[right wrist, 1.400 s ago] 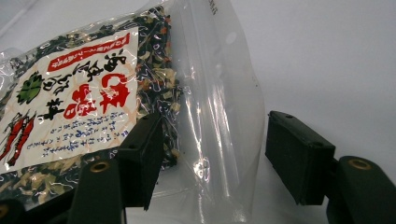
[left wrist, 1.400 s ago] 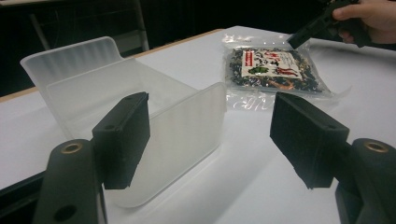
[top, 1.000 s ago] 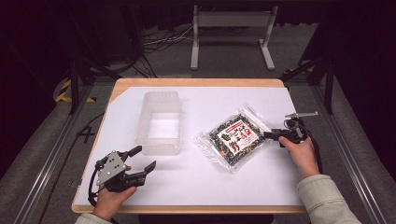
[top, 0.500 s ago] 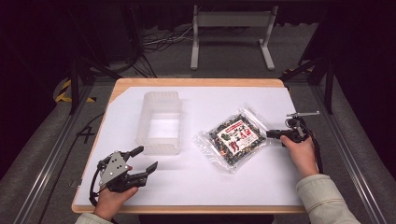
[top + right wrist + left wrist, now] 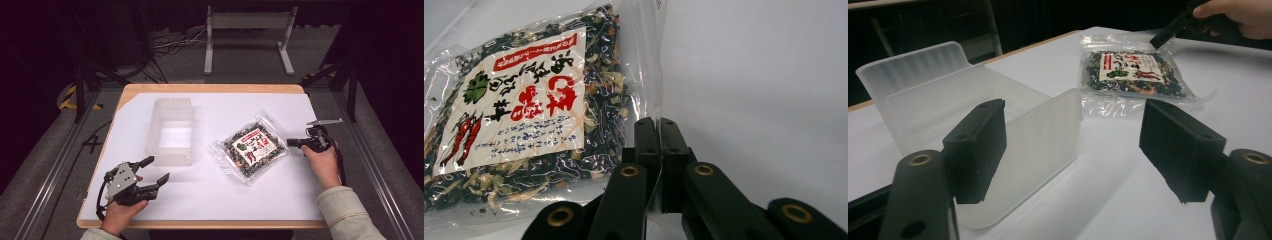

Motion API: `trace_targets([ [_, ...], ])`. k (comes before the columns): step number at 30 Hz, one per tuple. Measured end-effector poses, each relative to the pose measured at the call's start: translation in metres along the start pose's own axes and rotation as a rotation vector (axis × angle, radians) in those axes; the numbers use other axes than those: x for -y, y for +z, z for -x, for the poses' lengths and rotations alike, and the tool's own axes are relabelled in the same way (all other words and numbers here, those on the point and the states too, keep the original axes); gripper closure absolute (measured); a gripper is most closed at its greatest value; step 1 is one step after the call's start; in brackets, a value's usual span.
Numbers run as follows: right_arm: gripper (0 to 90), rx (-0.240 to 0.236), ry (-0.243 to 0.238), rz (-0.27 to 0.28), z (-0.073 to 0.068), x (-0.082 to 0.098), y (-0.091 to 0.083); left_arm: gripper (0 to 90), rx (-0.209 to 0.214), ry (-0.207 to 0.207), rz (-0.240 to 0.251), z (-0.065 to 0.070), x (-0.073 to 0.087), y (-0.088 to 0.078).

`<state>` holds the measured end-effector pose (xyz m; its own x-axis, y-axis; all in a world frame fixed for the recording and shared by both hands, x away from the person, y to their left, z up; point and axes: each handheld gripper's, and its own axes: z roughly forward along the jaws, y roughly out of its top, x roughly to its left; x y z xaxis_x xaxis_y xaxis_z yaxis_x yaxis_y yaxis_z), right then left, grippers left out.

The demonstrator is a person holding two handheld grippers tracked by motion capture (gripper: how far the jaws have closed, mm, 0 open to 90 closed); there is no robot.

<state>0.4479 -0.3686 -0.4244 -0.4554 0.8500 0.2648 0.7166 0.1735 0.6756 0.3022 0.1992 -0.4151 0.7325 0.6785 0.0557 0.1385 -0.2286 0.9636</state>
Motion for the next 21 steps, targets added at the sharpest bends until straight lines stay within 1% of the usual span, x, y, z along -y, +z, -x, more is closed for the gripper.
trace_targets([
  [2,90.0,-0.002,-0.015,0.004,0.000,-0.001,-0.001,25.8,-0.010,-0.002,0.009,0.000,0.000,0.000],
  [4,90.0,-0.005,-0.020,0.015,-0.001,-0.001,-0.003,25.4,-0.017,0.002,0.005,-0.001,-0.001,0.000],
  [5,90.0,-0.008,-0.030,0.025,-0.002,-0.002,-0.004,26.6,-0.062,-0.007,-0.003,0.000,-0.002,0.000],
  [6,90.0,-0.011,-0.033,0.032,-0.002,-0.002,-0.006,28.2,-0.072,-0.011,-0.004,0.000,-0.003,-0.001],
  [8,90.0,-0.015,-0.037,0.050,-0.005,-0.004,-0.010,30.6,-0.056,-0.037,0.016,-0.002,-0.007,-0.003],
  [9,90.0,-0.013,-0.043,0.054,-0.006,-0.005,-0.013,30.5,-0.056,-0.037,0.016,-0.002,-0.007,-0.003],
  [10,90.0,-0.013,-0.043,0.054,-0.006,-0.005,-0.013,30.5,-0.048,-0.046,0.020,-0.002,-0.009,-0.003],
  [12,90.0,-0.015,-0.054,0.066,-0.009,-0.008,-0.018,29.0,-0.032,-0.054,0.001,-0.004,-0.011,-0.002],
  [14,90.0,-0.021,-0.070,0.092,-0.015,-0.013,-0.027,26.7,-0.023,-0.048,-0.025,-0.004,-0.013,0.001],
  [15,90.0,-0.024,-0.078,0.106,-0.018,-0.014,-0.030,26.3,-0.017,-0.049,-0.033,-0.004,-0.014,0.002],
  [16,90.0,-0.024,-0.078,0.106,-0.018,-0.014,-0.030,26.2,-0.017,-0.049,-0.033,-0.004,-0.014,0.002],
  [17,90.0,-0.029,-0.078,0.117,-0.020,-0.016,-0.034,26.2,-0.009,-0.043,-0.037,-0.004,-0.015,0.004],
  [18,90.0,-0.037,-0.083,0.127,-0.023,-0.019,-0.039,27.1,-0.004,-0.040,-0.037,-0.004,-0.016,0.004],
  [19,90.0,-0.043,-0.090,0.135,-0.025,-0.021,-0.042,29.2,0.007,-0.032,-0.049,-0.004,-0.017,0.006],
  [20,90.0,-0.047,-0.095,0.146,-0.029,-0.024,-0.047,31.2,0.013,-0.040,-0.056,-0.004,-0.018,0.007],
  [21,90.0,-0.058,-0.108,0.167,-0.035,-0.028,-0.054,31.3,0.017,-0.040,-0.062,-0.004,-0.019,0.008],
])
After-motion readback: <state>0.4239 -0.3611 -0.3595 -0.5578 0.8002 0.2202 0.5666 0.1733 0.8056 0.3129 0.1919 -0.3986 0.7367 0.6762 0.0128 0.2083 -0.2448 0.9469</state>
